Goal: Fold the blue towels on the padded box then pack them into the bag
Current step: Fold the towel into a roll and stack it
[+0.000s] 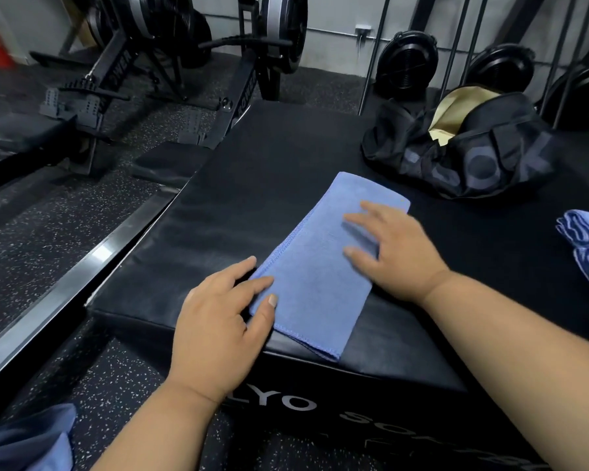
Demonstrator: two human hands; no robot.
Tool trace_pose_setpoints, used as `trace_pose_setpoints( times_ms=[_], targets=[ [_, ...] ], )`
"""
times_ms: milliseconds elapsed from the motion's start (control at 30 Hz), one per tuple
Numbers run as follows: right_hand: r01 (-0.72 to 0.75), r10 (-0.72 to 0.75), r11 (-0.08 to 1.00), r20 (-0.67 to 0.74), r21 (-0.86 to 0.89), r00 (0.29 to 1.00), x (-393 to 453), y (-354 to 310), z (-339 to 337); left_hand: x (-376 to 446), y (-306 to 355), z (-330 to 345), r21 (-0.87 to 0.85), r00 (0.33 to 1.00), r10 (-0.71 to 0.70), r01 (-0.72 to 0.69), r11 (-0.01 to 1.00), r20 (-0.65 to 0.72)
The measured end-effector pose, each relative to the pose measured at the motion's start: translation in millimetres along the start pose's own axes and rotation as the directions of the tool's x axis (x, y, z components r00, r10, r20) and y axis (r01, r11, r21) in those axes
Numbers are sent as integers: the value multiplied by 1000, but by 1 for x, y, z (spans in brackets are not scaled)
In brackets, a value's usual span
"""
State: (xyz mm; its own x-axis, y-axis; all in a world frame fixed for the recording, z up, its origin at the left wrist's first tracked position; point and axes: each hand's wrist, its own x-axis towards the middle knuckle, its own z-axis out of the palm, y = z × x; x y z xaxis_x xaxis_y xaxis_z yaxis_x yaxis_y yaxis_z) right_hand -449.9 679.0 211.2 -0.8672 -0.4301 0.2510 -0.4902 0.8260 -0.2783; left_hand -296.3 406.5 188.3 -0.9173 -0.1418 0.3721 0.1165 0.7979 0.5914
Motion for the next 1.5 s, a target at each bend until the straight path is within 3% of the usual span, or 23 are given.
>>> trace_pose_setpoints(
  times_ms=[100,200,300,400,567,767,867,1000,1133,1233,1367,1500],
  targets=[
    [150,-142,987,124,-55,982,-43,-28,-2,1,2,0,5,1000,-6,6,1000,-4],
    [177,-144,981,321,-77,936,-83,-56,-10,1,2,0,6,1000,-7,7,1000,19],
    [236,-191,969,385,-72,903,-122,-80,-12,-1,2,-3,-4,999,-22,22,1000,46],
    [225,-202,974,341,-30,918,-140,-92,-5,-4,4,-8,-39,996,-18,21,999,83],
    [198,-194,977,62,-78,979,-137,-91,11,-7,7,-16,-63,988,-16,26,998,150],
    [203,-210,966,-29,-161,977,-135,-90,18,-11,7,-21,-16,972,-2,6,1000,234],
    [120,-116,992,-103,27,988,-130,-89,11,-11,7,-23,-17,967,3,1,1000,254],
    [95,-87,980,-55,174,995,-134,-82,-13,-17,12,-25,-44,957,51,-40,998,287],
    [-138,163,916,-34,376,986,-156,-77,-45,-24,27,-29,-97,953,130,-107,990,274],
    [-222,254,866,-10,449,967,-170,-74,-63,-29,43,-33,-124,932,172,-139,983,319],
    [-310,347,743,55,593,936,-183,-68,-70,-42,59,-35,-219,922,125,-45,975,368],
    [-345,397,663,78,665,914,-179,-65,-67,-47,65,-35,-364,889,21,165,917,457]
  ],
)
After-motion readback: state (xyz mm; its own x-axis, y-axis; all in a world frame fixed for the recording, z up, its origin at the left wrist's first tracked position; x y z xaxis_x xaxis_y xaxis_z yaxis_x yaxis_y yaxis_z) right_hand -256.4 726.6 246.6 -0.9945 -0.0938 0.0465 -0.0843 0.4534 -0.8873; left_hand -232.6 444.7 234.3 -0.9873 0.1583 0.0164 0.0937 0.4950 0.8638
